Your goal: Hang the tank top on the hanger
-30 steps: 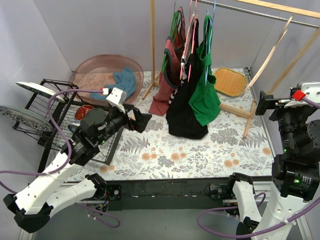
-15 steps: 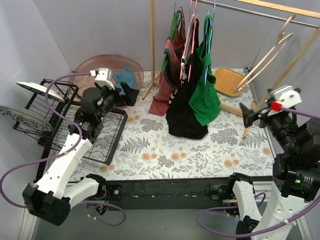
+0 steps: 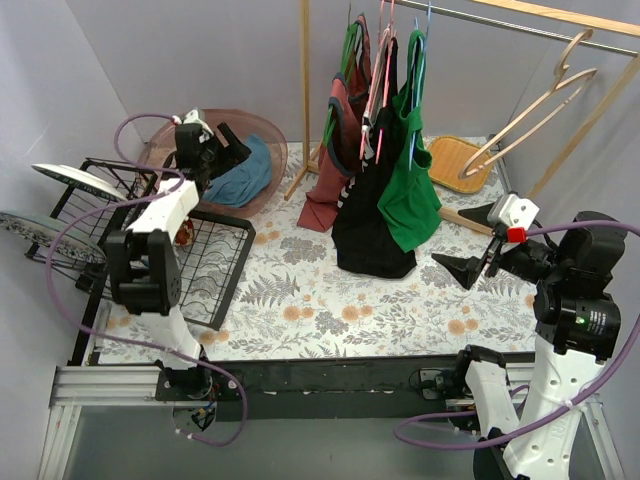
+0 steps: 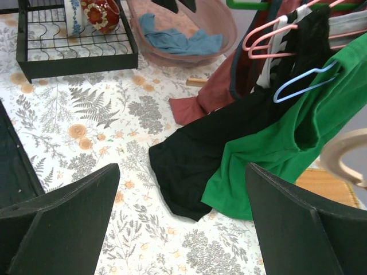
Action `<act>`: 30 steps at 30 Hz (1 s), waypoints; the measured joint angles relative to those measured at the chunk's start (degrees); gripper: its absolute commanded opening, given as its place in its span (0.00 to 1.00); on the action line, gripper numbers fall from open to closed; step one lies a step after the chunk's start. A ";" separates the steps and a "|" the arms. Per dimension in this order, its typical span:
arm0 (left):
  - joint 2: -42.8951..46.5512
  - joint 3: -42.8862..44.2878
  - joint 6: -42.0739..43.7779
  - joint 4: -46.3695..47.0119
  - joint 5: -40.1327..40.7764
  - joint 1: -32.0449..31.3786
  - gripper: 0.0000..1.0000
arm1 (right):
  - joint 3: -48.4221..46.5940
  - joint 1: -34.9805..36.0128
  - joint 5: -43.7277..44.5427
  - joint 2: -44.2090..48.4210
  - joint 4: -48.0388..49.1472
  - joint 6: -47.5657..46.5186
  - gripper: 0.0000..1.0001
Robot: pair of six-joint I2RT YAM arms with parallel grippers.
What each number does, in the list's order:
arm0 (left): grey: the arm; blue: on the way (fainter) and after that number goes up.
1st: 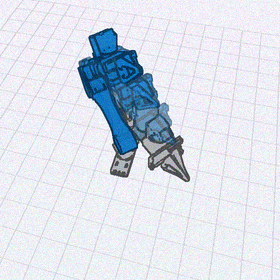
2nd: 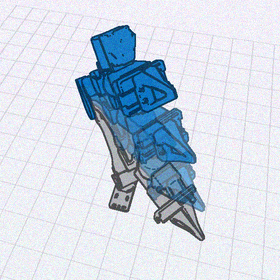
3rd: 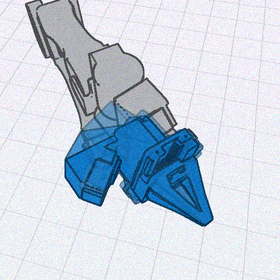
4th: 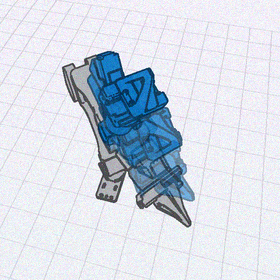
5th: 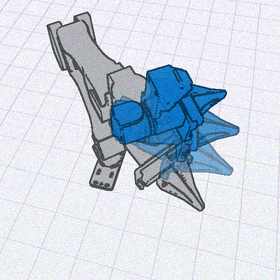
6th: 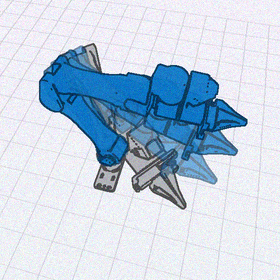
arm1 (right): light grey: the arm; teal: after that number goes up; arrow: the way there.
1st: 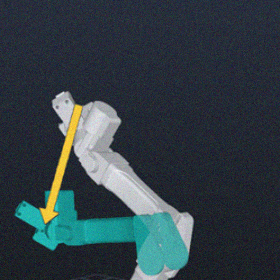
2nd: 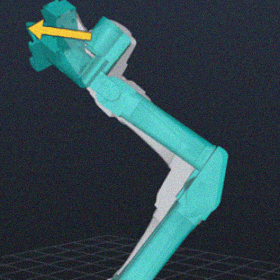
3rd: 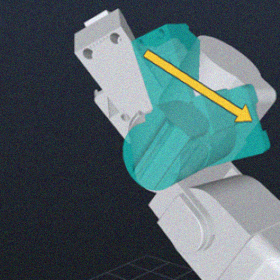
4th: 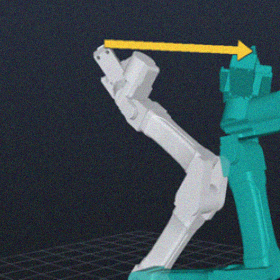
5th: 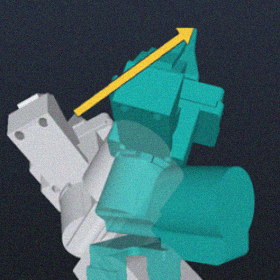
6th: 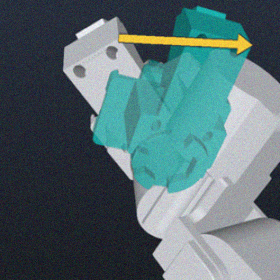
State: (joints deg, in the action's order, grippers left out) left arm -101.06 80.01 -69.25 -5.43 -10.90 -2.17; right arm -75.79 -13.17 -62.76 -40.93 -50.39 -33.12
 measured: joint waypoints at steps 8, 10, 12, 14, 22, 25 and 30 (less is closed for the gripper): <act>-23.74 26.01 5.09 -12.02 6.47 -4.44 0.69 | 3.19 0.00 -0.85 0.68 0.00 -0.20 0.97; -27.56 30.67 6.91 -14.91 9.49 -6.71 0.65 | 3.69 0.00 -0.83 0.96 -0.11 -0.22 0.97; -31.15 34.62 8.87 -17.68 12.52 -8.83 0.60 | 4.09 0.00 -0.83 1.22 -0.09 -0.24 0.97; -33.81 37.16 10.58 -20.28 15.39 -10.51 0.54 | 4.39 0.00 -0.79 1.49 -0.13 -0.24 0.97; -37.11 38.25 15.28 -24.70 21.22 -10.45 0.18 | 4.46 0.00 -0.52 2.38 -0.17 -0.26 0.97; -37.11 38.36 16.00 -24.72 22.23 -10.19 0.05 | 4.46 0.00 -0.42 2.49 -0.24 -0.17 0.97; -36.30 38.62 16.57 -25.11 22.34 -10.03 0.02 | 4.44 0.00 -0.11 2.91 -0.94 -0.15 0.97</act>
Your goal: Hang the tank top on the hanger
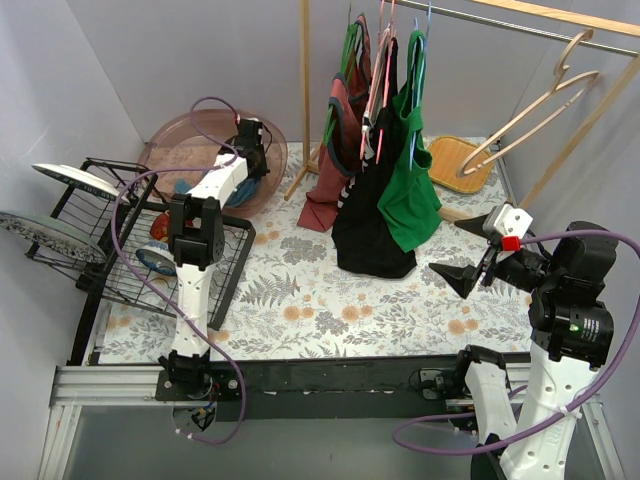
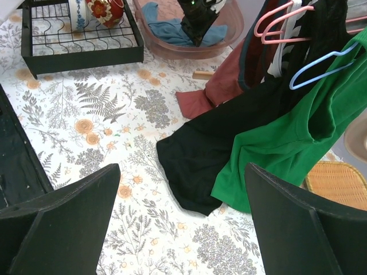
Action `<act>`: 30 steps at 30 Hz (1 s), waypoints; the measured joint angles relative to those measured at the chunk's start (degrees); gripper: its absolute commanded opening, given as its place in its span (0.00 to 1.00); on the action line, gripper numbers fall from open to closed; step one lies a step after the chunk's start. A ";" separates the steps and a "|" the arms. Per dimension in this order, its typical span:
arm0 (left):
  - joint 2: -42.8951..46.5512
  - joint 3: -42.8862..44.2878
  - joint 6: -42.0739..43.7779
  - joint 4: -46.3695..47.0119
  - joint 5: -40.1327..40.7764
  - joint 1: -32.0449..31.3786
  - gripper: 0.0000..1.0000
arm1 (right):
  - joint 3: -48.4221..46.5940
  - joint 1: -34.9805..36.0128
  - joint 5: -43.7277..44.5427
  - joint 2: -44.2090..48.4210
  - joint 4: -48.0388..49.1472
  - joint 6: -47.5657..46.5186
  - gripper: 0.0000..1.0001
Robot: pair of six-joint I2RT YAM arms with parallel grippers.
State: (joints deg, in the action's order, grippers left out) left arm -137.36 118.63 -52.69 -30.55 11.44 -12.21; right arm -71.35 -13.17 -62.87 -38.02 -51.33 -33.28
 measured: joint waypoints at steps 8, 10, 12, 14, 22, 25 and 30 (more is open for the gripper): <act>14.99 0.04 -0.94 0.59 -0.37 0.00 0.00 | -0.26 0.00 1.70 0.50 -1.92 -0.15 0.97; 21.75 0.02 -1.77 2.47 -1.07 0.09 0.00 | -0.28 0.00 2.12 0.85 -2.23 -0.09 0.97; 28.79 0.02 -2.91 4.98 -2.32 0.11 0.00 | -0.31 0.00 2.54 1.25 -2.43 -0.04 0.97; 35.30 0.02 -4.33 7.39 -4.24 0.09 0.00 | -0.42 0.00 2.82 1.60 -2.58 0.00 0.98; 54.49 -4.09 -10.99 19.34 -15.69 -1.42 0.00 | -0.66 0.00 4.55 2.58 -2.64 0.00 0.98; 58.07 -6.05 -14.12 23.34 -22.51 -2.23 0.00 | -0.66 0.00 5.03 2.78 -2.67 0.00 0.98; 63.21 -13.64 -19.23 28.26 -32.26 -3.52 0.00 | -0.61 0.00 5.57 3.13 -2.71 -0.15 0.98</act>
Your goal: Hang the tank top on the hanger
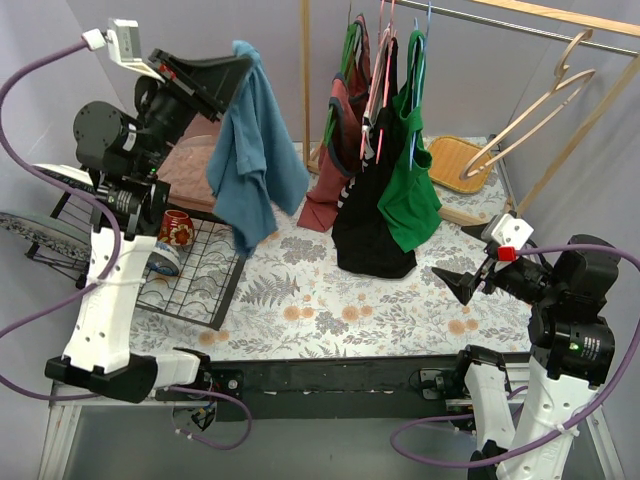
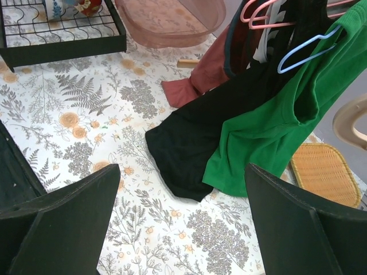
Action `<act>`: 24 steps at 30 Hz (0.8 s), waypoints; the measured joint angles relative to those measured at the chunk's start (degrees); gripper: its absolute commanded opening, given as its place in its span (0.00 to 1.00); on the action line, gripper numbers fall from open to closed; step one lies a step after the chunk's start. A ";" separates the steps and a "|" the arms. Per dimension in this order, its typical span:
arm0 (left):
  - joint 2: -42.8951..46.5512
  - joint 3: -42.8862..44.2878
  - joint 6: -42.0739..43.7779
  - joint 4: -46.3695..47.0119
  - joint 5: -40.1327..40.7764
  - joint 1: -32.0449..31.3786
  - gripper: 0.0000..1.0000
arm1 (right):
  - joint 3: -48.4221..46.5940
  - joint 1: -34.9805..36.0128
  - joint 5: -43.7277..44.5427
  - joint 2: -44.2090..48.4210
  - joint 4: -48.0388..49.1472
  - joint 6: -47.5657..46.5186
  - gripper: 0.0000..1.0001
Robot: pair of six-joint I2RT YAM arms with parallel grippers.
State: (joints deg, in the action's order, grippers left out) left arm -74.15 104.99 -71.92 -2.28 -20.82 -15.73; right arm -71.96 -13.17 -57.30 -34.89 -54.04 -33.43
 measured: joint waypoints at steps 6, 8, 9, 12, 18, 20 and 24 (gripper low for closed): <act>5.38 -10.16 -8.44 4.57 -9.68 -2.40 0.00 | 1.22 0.00 -0.07 0.55 -0.28 -1.11 0.98; 6.73 -12.57 -10.84 5.86 -11.72 -3.96 0.00 | 1.75 0.00 -0.24 0.59 -0.63 -1.57 0.98; 7.37 -13.60 -11.87 6.32 -12.41 -4.68 0.00 | 2.08 0.00 -0.50 0.59 -0.79 -1.95 0.98; 10.25 -18.60 -14.78 8.74 -14.14 -7.26 0.00 | 3.02 -0.02 -1.42 0.74 -1.68 -3.08 0.98; 13.53 -28.59 -17.57 11.47 -15.72 -13.09 0.00 | 5.84 -0.17 -1.25 1.14 -3.13 -5.18 0.98; 13.57 -31.69 -17.51 11.67 -15.74 -15.91 0.00 | 6.36 -0.22 -0.90 1.38 -3.43 -5.97 0.98; 13.44 -37.40 -16.90 11.28 -15.74 -19.87 0.00 | 6.91 -0.26 -0.46 1.88 -4.13 -7.28 0.98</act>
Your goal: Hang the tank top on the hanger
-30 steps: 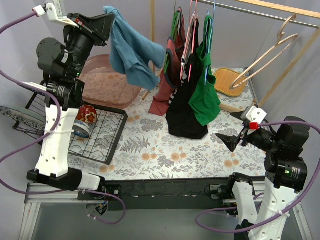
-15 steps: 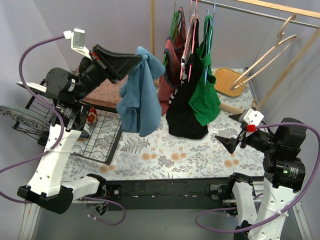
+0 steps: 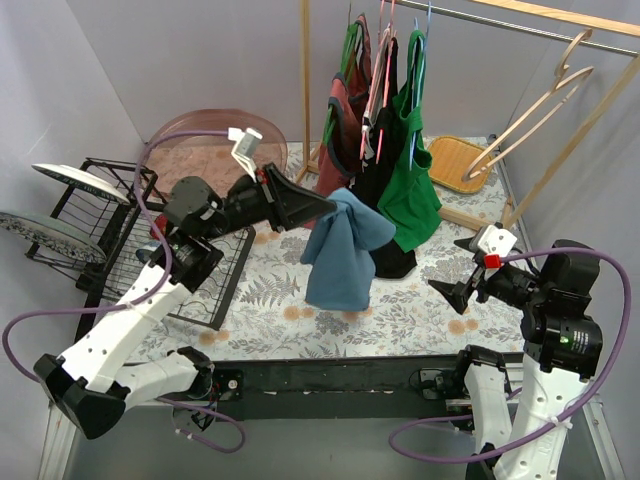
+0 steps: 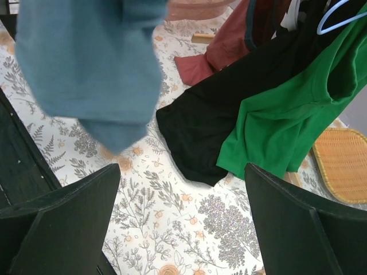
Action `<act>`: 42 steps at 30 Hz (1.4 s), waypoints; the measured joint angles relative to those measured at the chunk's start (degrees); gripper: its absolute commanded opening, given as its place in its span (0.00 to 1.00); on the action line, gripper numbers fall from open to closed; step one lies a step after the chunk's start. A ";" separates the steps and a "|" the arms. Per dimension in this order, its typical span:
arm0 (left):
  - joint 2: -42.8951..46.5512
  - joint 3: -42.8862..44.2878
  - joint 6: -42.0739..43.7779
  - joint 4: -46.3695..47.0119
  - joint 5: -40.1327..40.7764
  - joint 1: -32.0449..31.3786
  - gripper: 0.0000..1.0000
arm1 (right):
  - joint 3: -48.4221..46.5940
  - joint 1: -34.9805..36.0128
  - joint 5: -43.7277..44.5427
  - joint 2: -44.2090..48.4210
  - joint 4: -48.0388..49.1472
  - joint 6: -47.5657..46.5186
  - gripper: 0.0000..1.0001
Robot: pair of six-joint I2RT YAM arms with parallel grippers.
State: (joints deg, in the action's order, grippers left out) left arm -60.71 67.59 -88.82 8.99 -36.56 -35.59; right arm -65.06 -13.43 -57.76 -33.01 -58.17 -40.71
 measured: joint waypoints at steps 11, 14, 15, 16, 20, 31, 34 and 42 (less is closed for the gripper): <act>-5.38 -24.76 6.47 -4.96 9.73 -2.78 0.67 | 7.93 0.00 0.42 0.35 -3.34 -8.00 0.97; -5.03 -28.55 9.53 -9.79 14.97 1.73 0.80 | 10.82 0.00 -0.57 -0.37 -7.45 -14.73 0.98; -4.20 -29.46 10.36 -11.21 15.67 4.87 0.85 | 11.26 0.00 -1.05 -0.85 -8.98 -17.73 0.99; -3.15 -29.90 11.32 -12.85 16.41 7.96 0.89 | 11.65 0.00 -1.51 -1.33 -10.47 -20.76 0.98; 2.08 -28.00 15.58 -19.91 19.12 13.60 0.93 | 13.68 0.24 -2.89 -3.30 -13.99 -30.80 0.99; 13.38 -26.05 19.87 -37.03 8.68 13.25 0.98 | 23.37 32.74 3.08 -13.84 3.26 -22.01 0.88; 18.25 -28.48 18.91 -40.09 8.17 13.22 0.98 | 24.76 47.58 9.35 -17.44 9.35 -15.52 0.85; 24.37 -32.74 14.62 -43.21 9.35 13.22 0.98 | 18.27 70.97 29.59 -33.24 20.06 -6.91 0.85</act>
State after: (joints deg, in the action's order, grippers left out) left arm -36.34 34.85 -74.19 -34.22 -27.20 -22.37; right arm -46.78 57.54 -28.16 -66.26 -38.11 -47.62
